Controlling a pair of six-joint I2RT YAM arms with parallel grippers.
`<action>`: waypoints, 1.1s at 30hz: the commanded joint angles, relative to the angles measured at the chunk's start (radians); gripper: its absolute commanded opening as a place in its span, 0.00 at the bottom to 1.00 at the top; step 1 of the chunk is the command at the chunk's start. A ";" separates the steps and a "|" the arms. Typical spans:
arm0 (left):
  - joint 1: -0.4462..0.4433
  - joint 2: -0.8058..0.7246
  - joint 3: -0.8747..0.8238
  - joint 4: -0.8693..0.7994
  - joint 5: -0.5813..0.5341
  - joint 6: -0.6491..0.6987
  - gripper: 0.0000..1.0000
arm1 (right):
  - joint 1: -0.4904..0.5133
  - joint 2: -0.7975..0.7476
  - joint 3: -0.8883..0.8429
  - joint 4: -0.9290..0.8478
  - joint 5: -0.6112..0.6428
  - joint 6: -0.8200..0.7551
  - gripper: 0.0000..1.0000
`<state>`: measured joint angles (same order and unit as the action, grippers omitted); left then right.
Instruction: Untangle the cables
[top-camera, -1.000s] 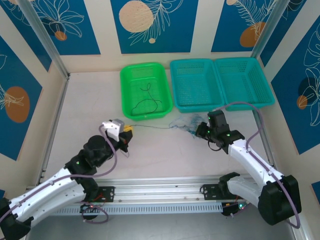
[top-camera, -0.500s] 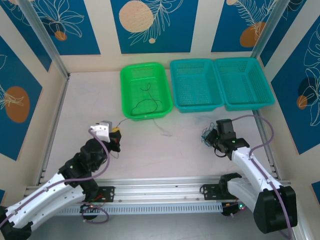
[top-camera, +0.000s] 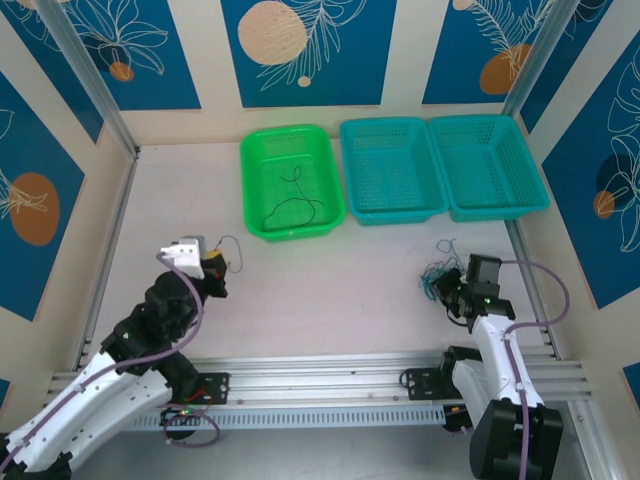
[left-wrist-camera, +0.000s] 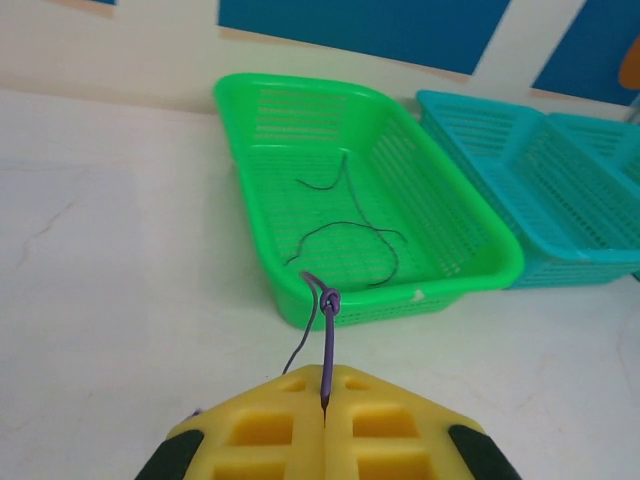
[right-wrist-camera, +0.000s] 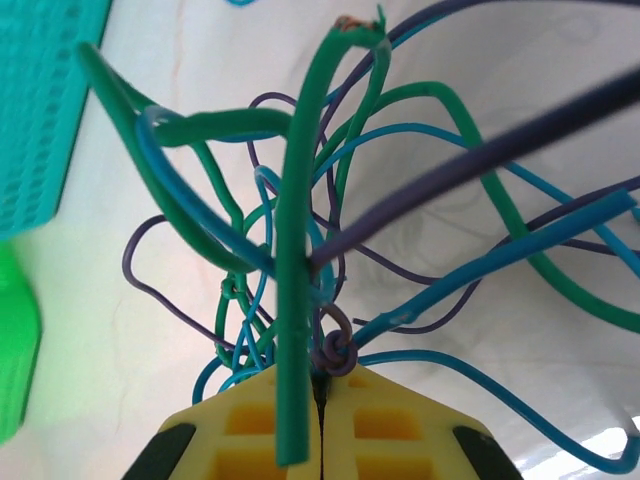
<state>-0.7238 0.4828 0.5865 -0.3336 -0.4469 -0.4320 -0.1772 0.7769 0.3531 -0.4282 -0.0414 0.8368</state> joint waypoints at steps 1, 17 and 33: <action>0.007 0.080 0.150 0.073 0.080 0.079 0.00 | 0.046 -0.029 0.029 0.026 -0.182 -0.044 0.00; 0.134 0.841 1.092 0.141 0.244 0.344 0.00 | 0.267 -0.045 0.130 -0.032 -0.082 -0.030 0.00; 0.254 1.390 1.248 0.127 0.254 0.207 0.00 | 0.283 -0.146 0.174 -0.161 -0.096 -0.082 0.00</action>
<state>-0.4881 1.8431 1.8713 -0.2092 -0.1696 -0.1841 0.0990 0.6502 0.4957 -0.5426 -0.1238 0.7815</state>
